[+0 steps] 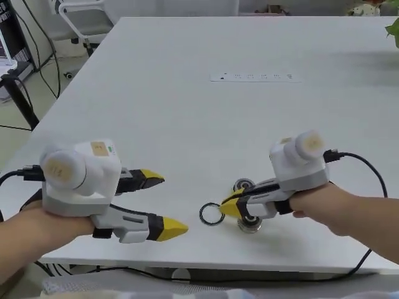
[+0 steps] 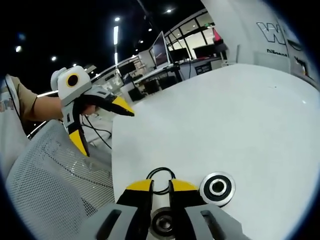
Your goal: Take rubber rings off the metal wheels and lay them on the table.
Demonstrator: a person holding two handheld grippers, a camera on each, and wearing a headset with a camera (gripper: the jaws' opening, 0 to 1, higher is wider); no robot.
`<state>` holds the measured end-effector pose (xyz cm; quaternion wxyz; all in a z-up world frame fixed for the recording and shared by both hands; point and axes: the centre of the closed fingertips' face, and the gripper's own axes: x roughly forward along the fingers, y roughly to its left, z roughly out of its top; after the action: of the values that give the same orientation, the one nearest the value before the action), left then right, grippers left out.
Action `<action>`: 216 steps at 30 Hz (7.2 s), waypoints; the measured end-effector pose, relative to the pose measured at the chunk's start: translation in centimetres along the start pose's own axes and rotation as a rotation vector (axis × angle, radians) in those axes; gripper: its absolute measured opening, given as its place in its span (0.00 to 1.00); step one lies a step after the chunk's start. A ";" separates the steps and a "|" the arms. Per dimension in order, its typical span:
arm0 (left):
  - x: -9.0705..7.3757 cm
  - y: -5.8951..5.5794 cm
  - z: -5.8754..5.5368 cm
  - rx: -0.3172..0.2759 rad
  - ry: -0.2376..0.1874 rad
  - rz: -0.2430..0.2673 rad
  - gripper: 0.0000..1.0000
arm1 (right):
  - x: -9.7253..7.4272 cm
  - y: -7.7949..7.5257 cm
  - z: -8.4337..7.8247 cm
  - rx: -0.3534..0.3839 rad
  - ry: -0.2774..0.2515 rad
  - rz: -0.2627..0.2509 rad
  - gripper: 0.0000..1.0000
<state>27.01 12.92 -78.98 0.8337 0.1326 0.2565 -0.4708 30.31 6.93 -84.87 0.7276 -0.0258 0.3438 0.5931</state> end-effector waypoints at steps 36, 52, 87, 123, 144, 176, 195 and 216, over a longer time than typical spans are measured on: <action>3.0 0.1 3.7 0.060 -0.012 -0.053 0.68 | -6.8 -1.3 3.2 -0.051 -0.171 -0.100 0.44; 6.0 1.0 4.2 0.041 -0.002 -0.051 0.65 | -8.4 -3.8 0.9 -0.073 -0.115 -0.163 0.42; 11.5 1.9 3.3 0.061 0.061 -0.085 0.51 | -5.2 -5.4 -1.1 -0.091 -0.037 -0.138 0.34; 15.3 0.9 3.1 0.084 0.110 -0.127 0.19 | -5.4 -5.4 -1.5 -0.067 -0.052 -0.134 0.32; 14.9 1.1 3.6 0.085 0.096 -0.090 0.14 | -3.3 -5.7 -0.8 -0.131 -0.034 -0.173 0.30; 15.6 1.4 3.3 0.055 0.086 -0.074 0.14 | -4.0 -6.3 -2.0 -0.181 0.016 -0.183 0.12; 15.4 1.2 3.2 0.058 0.090 -0.065 0.14 | -4.5 -6.7 -2.1 -0.073 0.004 -0.194 0.00; 15.4 1.3 3.1 0.082 0.099 -0.065 0.13 | -5.4 -6.1 -1.5 0.253 -0.078 -0.149 0.00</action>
<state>35.64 1.13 -85.00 0.7979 0.1814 0.2824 -0.5007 34.66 -0.12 -85.38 0.7798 0.0639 0.3842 0.4901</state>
